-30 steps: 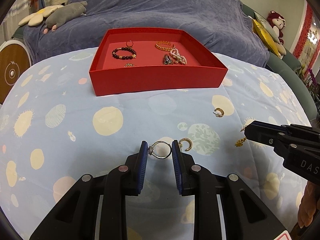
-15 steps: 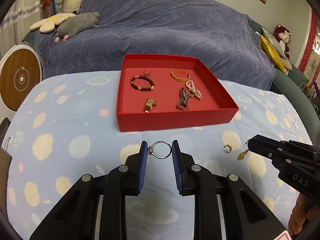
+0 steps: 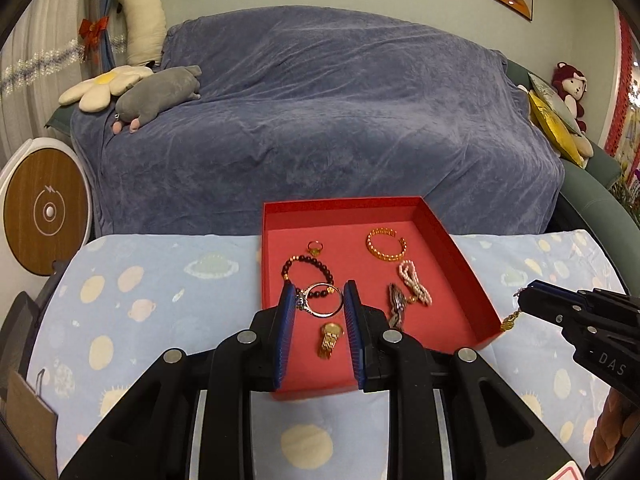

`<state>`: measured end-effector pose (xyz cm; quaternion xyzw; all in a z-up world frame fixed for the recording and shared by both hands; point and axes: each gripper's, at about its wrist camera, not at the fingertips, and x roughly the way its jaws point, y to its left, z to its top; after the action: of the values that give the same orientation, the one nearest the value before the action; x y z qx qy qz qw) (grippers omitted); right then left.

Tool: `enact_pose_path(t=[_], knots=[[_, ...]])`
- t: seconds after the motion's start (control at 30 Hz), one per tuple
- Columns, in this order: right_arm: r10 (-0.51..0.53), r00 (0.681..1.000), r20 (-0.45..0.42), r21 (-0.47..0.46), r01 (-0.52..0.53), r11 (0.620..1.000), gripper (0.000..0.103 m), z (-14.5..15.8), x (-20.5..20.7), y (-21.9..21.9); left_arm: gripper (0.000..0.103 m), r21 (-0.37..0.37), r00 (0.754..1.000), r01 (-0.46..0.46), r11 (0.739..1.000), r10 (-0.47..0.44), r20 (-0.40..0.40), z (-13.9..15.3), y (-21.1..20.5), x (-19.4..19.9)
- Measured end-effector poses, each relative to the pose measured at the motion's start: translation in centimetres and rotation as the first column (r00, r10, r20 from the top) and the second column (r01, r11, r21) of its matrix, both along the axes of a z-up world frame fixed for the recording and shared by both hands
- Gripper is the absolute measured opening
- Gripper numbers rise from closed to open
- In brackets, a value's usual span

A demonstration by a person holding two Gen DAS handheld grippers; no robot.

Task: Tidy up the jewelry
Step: 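Carry the gold chain and silver ring over the red box, then open both grippers to release chain and ring into the box, then withdraw both grippers from the box toward the gold hoop earrings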

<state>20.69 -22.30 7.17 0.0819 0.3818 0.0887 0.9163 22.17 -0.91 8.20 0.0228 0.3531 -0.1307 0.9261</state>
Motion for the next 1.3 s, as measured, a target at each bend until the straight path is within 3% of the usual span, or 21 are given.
enact_pose_path(t=[0.17,0.47,0.77,0.9,1.0,1.3], knots=[[-0.026,0.998,-0.053,0.065,0.029,0.997,0.011,-1.9,4.6,-0.6,0.022,-0.047,0.998,0.006,0.999,-0.009,-0.066,-1.8,-1.0,3.6],[-0.008,0.994,-0.105,0.071,0.016,0.997,0.011,-5.3,8.4,1.2,0.022,-0.013,0.992,-0.009,1.0,0.008,-0.122,-6.1,-2.0,6.5],[-0.009,0.994,-0.107,0.044,0.014,0.999,0.012,-6.6,11.3,2.8,0.022,0.03,0.989,-0.031,0.999,0.035,-0.142,-8.2,-2.0,8.1],[-0.022,0.996,-0.09,0.029,0.025,0.999,0.015,-6.5,11.0,2.7,0.025,0.061,0.989,-0.058,0.996,0.065,-0.13,-8.5,-1.8,8.1],[-0.031,0.997,-0.076,0.04,0.034,0.999,0.026,-5.8,9.7,2.2,0.058,0.082,0.99,-0.091,0.992,0.099,-0.104,-8.0,-1.5,7.5],[-0.021,0.999,-0.038,0.034,0.022,0.999,0.032,-2.9,2.5,1.2,0.058,0.105,0.997,-0.063,0.992,0.068,-0.041,-5.0,-2.0,3.0]])
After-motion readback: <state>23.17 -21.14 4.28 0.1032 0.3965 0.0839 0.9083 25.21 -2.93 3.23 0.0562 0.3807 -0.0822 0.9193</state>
